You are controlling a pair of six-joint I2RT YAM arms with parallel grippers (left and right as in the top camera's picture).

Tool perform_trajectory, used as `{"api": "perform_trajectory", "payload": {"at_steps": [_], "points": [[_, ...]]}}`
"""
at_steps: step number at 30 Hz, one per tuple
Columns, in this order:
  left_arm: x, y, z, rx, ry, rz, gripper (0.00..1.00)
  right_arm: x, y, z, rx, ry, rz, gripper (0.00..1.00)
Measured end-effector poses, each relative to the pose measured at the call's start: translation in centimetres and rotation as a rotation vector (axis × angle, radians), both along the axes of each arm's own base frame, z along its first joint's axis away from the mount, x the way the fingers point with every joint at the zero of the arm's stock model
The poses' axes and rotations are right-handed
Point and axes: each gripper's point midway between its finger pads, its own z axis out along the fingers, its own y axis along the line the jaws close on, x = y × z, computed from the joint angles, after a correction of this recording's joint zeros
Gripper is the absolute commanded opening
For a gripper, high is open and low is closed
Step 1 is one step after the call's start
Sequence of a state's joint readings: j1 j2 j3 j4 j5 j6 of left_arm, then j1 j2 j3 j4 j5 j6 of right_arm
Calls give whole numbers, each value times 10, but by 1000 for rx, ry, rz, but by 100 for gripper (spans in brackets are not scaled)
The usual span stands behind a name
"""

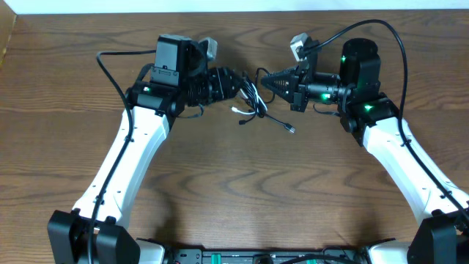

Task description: Untangle cables

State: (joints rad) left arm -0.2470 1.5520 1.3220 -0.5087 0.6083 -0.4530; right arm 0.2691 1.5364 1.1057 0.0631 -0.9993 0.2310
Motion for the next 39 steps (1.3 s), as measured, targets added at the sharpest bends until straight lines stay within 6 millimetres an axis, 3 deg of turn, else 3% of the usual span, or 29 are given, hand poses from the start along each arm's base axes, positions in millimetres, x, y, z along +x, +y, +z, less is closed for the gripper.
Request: {"api": "perform_trajectory", "payload": {"at_steps": [3,4,5,7,22,32,39], "points": [[9,2,5,-34,11,68,59,0,0,0,0,1,0,1],[10,2,5,-42,20,84,63,0,0,0,0,1,0,1],[10,3,5,-48,34,103,76,0,0,0,-1,2,0,1],[11,4,5,-63,58,134,79,0,0,0,-1,2,0,1],[29,-5,-16,-169,215,278,82,0,0,0,-1,3,0,1],[14,-31,-16,-189,258,224,82,0,0,0,-1,3,0,1],[2,-31,-25,-173,329,225,82,0,0,-1,-2,7,0,1]]}}
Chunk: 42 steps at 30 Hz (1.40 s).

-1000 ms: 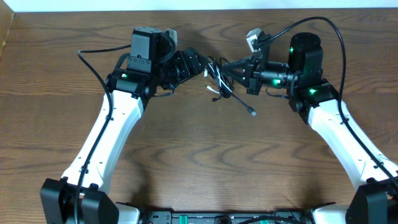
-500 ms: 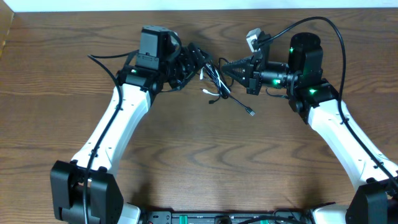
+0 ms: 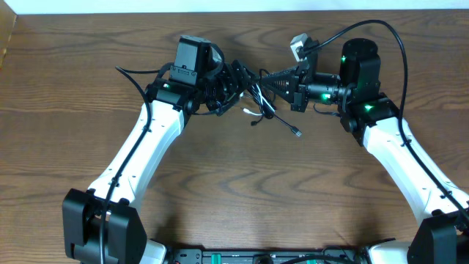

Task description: Untangle cables

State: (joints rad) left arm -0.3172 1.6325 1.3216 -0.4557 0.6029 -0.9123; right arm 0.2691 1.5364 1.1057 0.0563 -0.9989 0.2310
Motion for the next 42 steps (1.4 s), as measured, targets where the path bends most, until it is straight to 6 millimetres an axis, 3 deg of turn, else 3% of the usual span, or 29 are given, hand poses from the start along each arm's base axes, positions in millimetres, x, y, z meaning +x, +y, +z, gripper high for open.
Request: {"api": "perform_trajectory", "payload": {"at_steps": [20,24,30,36,42], "points": [[10,-2,7,-18,-26,45,80,-5,7,0,0,0,19,1],[12,1,5,-7,-24,66,62,-5,7,0,1,0,22,1],[12,-2,3,23,-38,71,57,-5,7,0,2,0,23,1],[10,-9,0,62,-56,71,8,-5,7,0,1,1,22,1],[6,-1,-9,143,-89,15,8,-2,2,-1,-3,4,4,1]]}}
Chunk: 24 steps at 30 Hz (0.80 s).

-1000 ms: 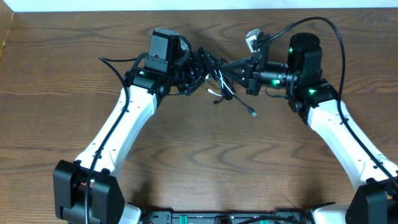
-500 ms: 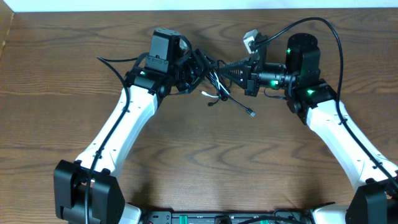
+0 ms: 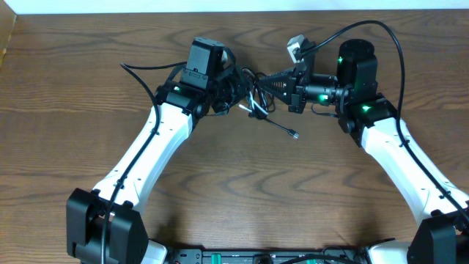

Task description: Untangle cables

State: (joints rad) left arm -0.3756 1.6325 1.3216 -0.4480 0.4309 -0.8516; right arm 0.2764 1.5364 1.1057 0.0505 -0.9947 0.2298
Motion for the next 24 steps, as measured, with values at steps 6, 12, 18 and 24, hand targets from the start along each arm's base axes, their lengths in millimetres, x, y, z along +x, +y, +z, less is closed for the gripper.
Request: {"api": "perform_trajectory", "payload": {"at_steps": [6,12,18,24], "points": [[-17,16,-17,93,37,-92,8,22,-30,-1,-9,-5,-98,1],[-24,19,-11,55,-29,-276,8,46,-64,12,7,-83,-199,1],[-29,23,5,-60,-112,-424,8,66,-89,55,82,-260,-280,2],[-33,27,22,-178,-167,-493,8,62,-92,103,169,-447,-281,40]]}}
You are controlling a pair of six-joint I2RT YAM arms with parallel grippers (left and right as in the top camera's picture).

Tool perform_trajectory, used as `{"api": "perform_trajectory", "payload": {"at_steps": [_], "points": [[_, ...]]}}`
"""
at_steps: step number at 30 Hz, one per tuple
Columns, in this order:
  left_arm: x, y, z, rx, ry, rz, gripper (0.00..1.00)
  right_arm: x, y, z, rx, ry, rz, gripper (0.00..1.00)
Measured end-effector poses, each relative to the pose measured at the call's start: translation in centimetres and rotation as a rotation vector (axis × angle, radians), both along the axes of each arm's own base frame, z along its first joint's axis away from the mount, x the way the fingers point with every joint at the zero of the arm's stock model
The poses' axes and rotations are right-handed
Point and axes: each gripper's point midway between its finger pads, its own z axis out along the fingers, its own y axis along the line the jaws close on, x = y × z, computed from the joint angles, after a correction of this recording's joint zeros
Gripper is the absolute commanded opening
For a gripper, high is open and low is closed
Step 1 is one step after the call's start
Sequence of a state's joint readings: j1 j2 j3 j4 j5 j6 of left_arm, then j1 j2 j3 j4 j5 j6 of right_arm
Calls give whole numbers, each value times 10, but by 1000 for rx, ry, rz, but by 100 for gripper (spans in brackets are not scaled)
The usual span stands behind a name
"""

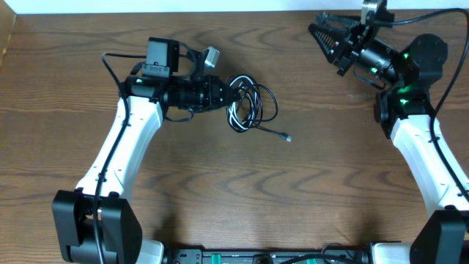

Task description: Untangle cables

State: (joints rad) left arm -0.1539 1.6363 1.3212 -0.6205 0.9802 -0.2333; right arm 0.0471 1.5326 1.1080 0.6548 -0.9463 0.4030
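A tangled bundle of black and white cables (253, 107) lies in loops on the wooden table (242, 191), left of centre at the back. A loose black end with a small plug (287, 137) trails out to its lower right. My left gripper (226, 94) reaches in from the left and is shut on the bundle's left edge. My right gripper (322, 42) is raised at the far right back, well away from the cables. Its fingers are spread and hold nothing.
The table's far edge (242, 12) runs along the top of the view, close behind both grippers. Each arm's own black wiring (110, 64) loops beside it. Both arm bases stand at the near corners.
My right gripper has let go of the cables and now sits open at the far right back. The left gripper has drawn back to the left, and the bundle lies spread in wider loops.
Both grippers first met at the bundle in the back middle, the right one shut on a strand. Over two moments the left arm pushed further right into the tangle. Now the right gripper is away and open, and only the left one holds the bundle.
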Motion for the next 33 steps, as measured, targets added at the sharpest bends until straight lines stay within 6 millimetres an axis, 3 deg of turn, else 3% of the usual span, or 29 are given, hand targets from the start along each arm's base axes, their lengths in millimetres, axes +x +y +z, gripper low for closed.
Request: {"api": "perform_trajectory", "payload": {"at_steps": [4,8,12,15,21,33], "points": [[0,5,8,-54,5,-3,7,2,1,-19,7,146,6,62],[8,14,13,-88,21,38,8,0,0,-74,-15,451,3,74],[19,24,18,-118,48,103,8,-18,0,-124,-79,674,9,76],[26,28,22,-141,81,150,8,-38,3,-151,-155,760,37,67],[31,29,25,-180,177,220,8,-65,34,-166,-295,700,142,63],[32,29,24,-204,276,278,8,-83,89,-185,-501,589,140,63]]}}
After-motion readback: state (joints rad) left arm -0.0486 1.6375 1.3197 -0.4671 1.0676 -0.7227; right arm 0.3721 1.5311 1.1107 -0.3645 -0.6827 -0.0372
